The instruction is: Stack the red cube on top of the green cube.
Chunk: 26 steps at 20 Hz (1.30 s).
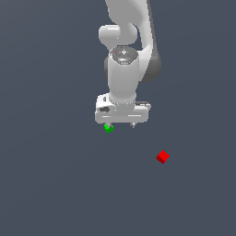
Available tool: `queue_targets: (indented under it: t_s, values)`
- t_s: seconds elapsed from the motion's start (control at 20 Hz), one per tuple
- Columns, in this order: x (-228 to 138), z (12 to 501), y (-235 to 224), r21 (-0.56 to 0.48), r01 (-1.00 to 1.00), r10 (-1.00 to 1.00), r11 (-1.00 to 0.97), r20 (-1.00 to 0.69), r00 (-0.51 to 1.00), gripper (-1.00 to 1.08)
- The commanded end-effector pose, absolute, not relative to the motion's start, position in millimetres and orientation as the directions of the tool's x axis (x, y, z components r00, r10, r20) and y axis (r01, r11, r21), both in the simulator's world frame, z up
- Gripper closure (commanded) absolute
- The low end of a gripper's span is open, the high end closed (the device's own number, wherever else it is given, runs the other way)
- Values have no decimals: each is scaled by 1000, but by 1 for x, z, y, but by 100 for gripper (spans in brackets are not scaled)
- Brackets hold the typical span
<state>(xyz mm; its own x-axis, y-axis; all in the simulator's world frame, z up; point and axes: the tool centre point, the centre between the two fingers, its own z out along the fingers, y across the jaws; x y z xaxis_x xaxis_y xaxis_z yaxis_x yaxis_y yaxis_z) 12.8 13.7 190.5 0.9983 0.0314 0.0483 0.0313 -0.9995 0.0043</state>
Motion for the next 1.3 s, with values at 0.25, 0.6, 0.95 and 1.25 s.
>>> queue_targets:
  t_s: [0.25, 0.6, 0.95, 1.25]
  values:
    - [17, 187, 19, 4, 51, 51, -999, 47, 998, -92]
    - [35, 171, 43, 4, 143, 143, -990, 41, 989, -92]
    - [61, 142, 91, 4, 308, 308, -951, 29, 951, -92]
    - [79, 111, 146, 3, 472, 472, -881, 17, 881, -92]
